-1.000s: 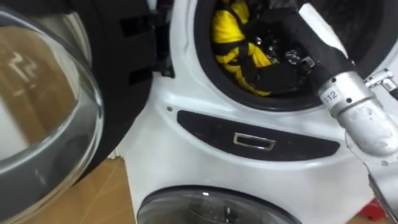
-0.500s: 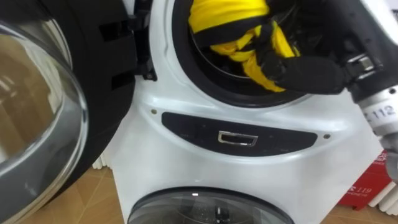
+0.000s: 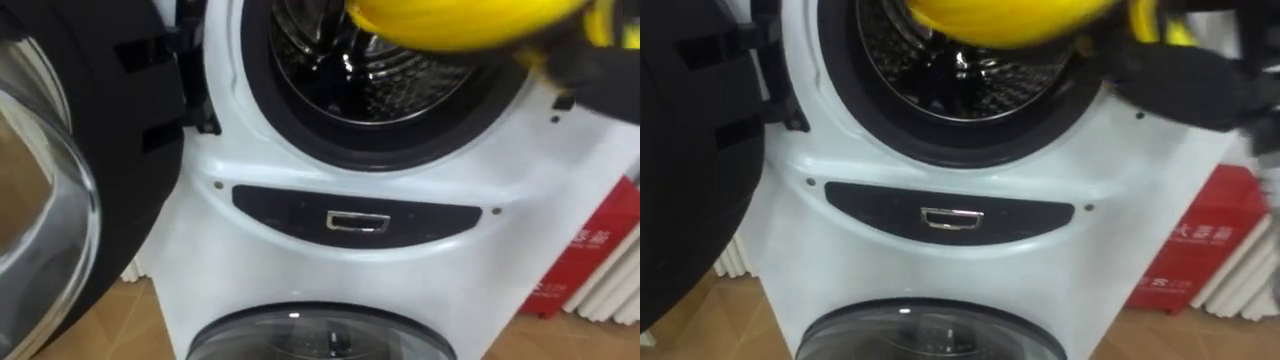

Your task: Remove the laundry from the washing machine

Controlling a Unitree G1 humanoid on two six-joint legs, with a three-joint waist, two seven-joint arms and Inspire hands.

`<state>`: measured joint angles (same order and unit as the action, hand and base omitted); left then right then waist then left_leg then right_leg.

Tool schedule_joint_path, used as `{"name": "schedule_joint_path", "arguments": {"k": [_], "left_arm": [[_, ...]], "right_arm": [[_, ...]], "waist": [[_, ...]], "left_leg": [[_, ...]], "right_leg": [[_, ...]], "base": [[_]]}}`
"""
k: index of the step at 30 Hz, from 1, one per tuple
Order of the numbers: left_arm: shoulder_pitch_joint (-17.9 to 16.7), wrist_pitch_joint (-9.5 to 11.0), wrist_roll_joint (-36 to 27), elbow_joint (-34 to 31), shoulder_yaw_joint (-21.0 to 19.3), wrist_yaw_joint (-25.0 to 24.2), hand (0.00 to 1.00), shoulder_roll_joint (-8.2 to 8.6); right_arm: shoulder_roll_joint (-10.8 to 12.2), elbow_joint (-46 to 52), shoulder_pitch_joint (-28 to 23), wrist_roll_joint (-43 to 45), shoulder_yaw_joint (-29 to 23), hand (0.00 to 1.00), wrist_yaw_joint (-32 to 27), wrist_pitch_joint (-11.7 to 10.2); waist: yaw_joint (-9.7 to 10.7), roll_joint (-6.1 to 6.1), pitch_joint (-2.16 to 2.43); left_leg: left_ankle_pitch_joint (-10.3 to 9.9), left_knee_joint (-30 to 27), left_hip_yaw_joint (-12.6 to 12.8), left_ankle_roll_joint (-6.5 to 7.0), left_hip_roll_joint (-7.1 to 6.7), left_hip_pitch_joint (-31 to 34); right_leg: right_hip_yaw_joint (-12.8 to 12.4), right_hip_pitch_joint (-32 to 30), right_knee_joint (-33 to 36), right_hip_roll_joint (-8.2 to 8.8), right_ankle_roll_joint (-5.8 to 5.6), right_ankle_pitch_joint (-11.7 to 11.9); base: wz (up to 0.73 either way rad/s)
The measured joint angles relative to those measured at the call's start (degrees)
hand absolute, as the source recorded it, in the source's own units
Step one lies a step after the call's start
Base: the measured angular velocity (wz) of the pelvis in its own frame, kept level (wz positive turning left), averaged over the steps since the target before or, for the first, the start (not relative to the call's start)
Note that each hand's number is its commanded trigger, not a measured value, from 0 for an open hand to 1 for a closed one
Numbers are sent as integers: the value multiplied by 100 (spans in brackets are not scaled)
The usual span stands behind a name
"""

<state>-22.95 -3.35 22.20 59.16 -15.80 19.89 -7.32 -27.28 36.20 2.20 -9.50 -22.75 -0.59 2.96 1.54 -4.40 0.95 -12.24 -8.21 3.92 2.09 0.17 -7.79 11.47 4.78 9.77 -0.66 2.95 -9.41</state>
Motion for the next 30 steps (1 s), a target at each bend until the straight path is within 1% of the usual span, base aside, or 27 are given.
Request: {"name": "schedule_joint_path", "arguments": {"k": [1,2,4,5,8,9,10,11,13,14,15,16,17,18,19,20,21,22,23,24,25,26,27,28,30], "left_arm": [[5,2,0,0,-19,0,0,-6],[29,5,0,0,-30,0,0,-28],[84,6,5,22,-29,-2,0,-49],[143,8,16,39,-25,-8,0,-61],[351,-13,0,35,177,-3,0,-135],[397,-24,1,47,267,2,0,-168],[443,-27,0,54,305,2,0,-188],[543,-43,1,63,412,4,0,-229],[689,-98,40,61,618,49,0,-248],[753,-139,47,58,768,99,0,-249],[900,-142,46,56,968,130,0,-255],[956,-141,48,46,1065,130,0,-254],[1055,-133,46,28,1212,128,0,-247],[1169,-127,46,27,1330,127,0,-241],[1233,-123,34,47,1397,130,0,-242],[1323,-124,18,70,1527,139,0,-241],[1382,-115,-13,65,1664,158,0,-233],[1414,-107,-14,64,1734,178,0,-231],[1465,-79,-17,64,1864,189,0,-237],[1486,-16,-15,64,1957,186,0,-237],[1500,10,-15,64,1989,182,0,-237],[1508,40,-16,64,2023,169,0,-238],[1518,70,-13,65,2055,158,0,-241],[1531,98,-13,63,2057,141,0,-239],[1570,134,-39,64,2083,48,0,-240]], "right_arm": [[0,-1,-101,-100,-35,100,-11,-1],[0,-27,-288,-223,-94,100,-11,-4],[1,-142,-499,-292,-109,100,-14,-18],[14,-232,-646,-298,-108,100,-14,-19],[61,-444,-1049,-337,-88,100,-5,-24],[145,-564,-1167,-336,-65,100,-2,-3],[191,-630,-1198,-329,-44,100,-3,18],[279,-717,-1312,-268,-7,100,-4,69],[439,-931,-1417,-174,158,100,9,76],[685,-1124,-1540,-99,207,100,7,63],[852,-1433,-1637,-51,344,100,-48,64],[909,-1592,-1708,-37,412,100,-64,64],[1032,-1920,-1829,97,552,100,-71,69],[1176,-2179,-1956,251,643,100,-109,88],[1235,-2300,-2027,320,712,100,-162,86],[1315,-2557,-2125,390,872,100,-263,85],[1376,-2828,-2206,526,1005,100,-327,85],[1406,-2996,-2213,568,1059,100,-348,83],[1438,-3409,-2214,685,1142,100,-376,78],[1458,-3741,-2240,773,1198,100,-405,83],[1493,-3857,-2259,787,1200,100,-425,83],[1556,-4062,-2285,780,1204,100,-471,75],[1595,-4324,-2289,761,1206,100,-520,29],[1599,-4461,-2287,750,1206,100,-546,0],[1603,-4955,-2283,740,1207,100,-645,-42]], "waist": [[22,10,0],[103,1,-7],[163,-1,-28],[179,-6,-34],[290,12,-34],[286,11,-54],[290,6,-85],[285,13,-98],[312,63,-123],[327,90,-121],[348,112,-115],[339,135,-113],[357,155,-106],[350,206,-118],[367,245,-137],[444,324,-143],[481,412,-100],[508,447,-91],[594,502,-90],[640,561,-55],[666,574,-51],[742,598,-51],[810,618,-50],[831,630,-54],[854,691,-70]], "left_leg": [[-4,-3,16,-1,4,-7],[-6,-3,58,-1,5,-22],[-9,0,106,-6,14,-41],[-22,2,200,-13,33,-45],[-47,-41,309,-21,59,17],[-51,-35,398,-28,81,25],[-59,-37,421,-33,87,22],[-70,-29,525,-40,105,33],[-86,-7,656,-52,127,24],[-100,-5,706,-53,135,36],[-110,0,802,-53,146,30],[-120,-1,859,-55,156,22],[-123,0,937,-59,161,21],[-124,-2,1053,-61,166,23],[-124,-2,1103,-61,168,30],[-127,0,1194,-66,170,35],[-130,2,1268,-70,171,56],[-130,2,1324,-70,171,49],[-130,0,1369,-70,171,31],[-130,1,1421,-71,170,14],[-130,1,1470,-71,173,3],[-130,0,1499,-71,180,-6],[-130,-1,1533,-71,182,-36],[-130,-2,1576,-71,186,-62],[-133,-2,1839,-76,209,-77]], "right_leg": [[-26,-1,4,-5,3,2],[-55,-3,14,-9,5,3],[-127,-18,27,-26,11,7],[-207,-48,20,-46,16,10],[-358,-152,27,-92,27,32],[-397,-188,68,-106,41,58],[-428,-203,85,-116,44,60],[-529,-271,96,-148,53,68],[-654,-303,88,-189,62,96],[-688,-337,94,-197,62,97],[-765,-386,108,-217,60,103],[-831,-402,102,-236,60,117],[-884,-429,102,-244,60,128],[-978,-472,122,-260,57,138],[-1009,-481,122,-263,56,142],[-1072,-511,124,-273,51,146],[-1159,-589,148,-286,46,149],[-1223,-609,169,-298,46,149],[-1314,-620,184,-314,46,150],[-1381,-631,191,-327,46,149],[-1429,-633,193,-337,47,150],[-1488,-627,189,-356,54,155],[-1547,-623,187,-372,56,156],[-1592,-628,189,-386,60,158],[-1791,-692,198,-440,70,176]], "base": [[-21],[-14],[-19],[-28],[-24],[-31],[-38],[-41],[-38],[-28],[-32],[-35],[-42],[-39],[-36],[-33],[-36],[-44],[-39],[-37],[-33],[-32],[-30],[-33],[-44]]}}
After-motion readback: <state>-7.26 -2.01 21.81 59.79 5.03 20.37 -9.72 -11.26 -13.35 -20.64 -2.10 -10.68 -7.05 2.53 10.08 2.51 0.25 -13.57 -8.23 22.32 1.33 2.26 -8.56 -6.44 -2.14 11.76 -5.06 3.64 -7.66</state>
